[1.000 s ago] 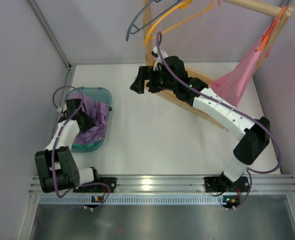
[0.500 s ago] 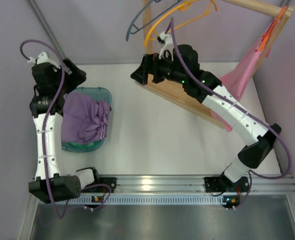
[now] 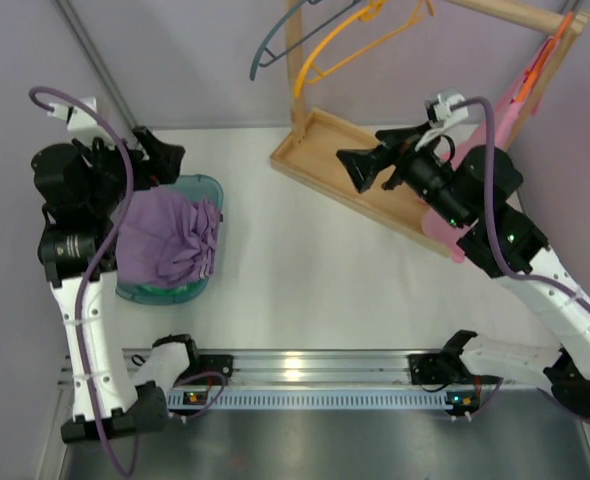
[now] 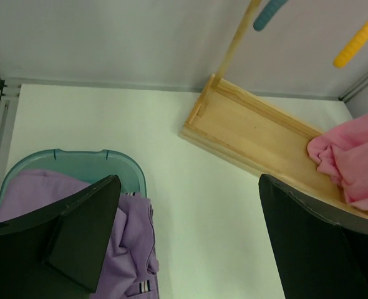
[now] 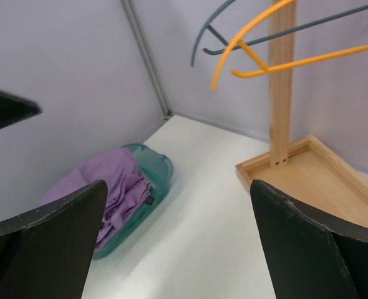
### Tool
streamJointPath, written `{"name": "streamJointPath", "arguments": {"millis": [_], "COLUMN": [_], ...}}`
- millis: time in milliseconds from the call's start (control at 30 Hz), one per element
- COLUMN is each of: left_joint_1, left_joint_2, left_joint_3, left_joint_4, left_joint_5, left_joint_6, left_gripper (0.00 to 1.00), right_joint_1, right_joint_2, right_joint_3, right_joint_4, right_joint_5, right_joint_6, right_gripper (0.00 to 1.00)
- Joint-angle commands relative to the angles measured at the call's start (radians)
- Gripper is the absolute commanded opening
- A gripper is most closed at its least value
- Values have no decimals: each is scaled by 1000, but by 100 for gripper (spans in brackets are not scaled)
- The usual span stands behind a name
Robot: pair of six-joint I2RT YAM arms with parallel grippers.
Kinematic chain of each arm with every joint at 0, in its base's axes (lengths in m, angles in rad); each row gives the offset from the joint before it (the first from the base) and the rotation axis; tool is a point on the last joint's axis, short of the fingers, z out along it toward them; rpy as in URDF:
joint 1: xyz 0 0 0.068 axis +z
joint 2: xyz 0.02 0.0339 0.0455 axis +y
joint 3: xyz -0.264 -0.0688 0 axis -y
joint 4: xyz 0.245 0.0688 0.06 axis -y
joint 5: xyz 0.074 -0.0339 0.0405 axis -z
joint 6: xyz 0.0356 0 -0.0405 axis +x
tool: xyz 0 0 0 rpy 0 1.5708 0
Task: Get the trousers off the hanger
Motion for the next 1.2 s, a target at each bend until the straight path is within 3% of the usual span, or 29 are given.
{"name": "streamJointPath", "arguments": {"millis": [0,100,200,333,500,767,1167], "left_joint_1": [-46,-57,-57,-58,-57,-57,-57], "left_joint_2": [-187,-313,-402,-508,-683,-998,-920], "left_joint_3": [-143,-266,-381,-574,-769,-872,-852], "left_joint_4": [-2,-2,0,27,32,17,3], "left_joint_5": [-9,-156,-251,-192,-186,-282,-250], "left_joint_6": [140,152,67,-102,-188,-332,-311], "left_gripper": [98,98,98,98,98,98,98], "right_joint_1": [0,0,1,1,3,3,1], "right_joint_2": [-132,-253,-350,-481,-714,-1054,-1047], "right_joint_3": [-196,-394,-499,-637,-795,-918,-912], "right_joint_4": [190,267,187,48,-50,-246,-240], "right_joint_5": [175,206,210,262,301,322,336], "right_joint_6": [-49,-20,26,80,143,243,273], "right_gripper": [99,100,99,99,99,99,99]}}
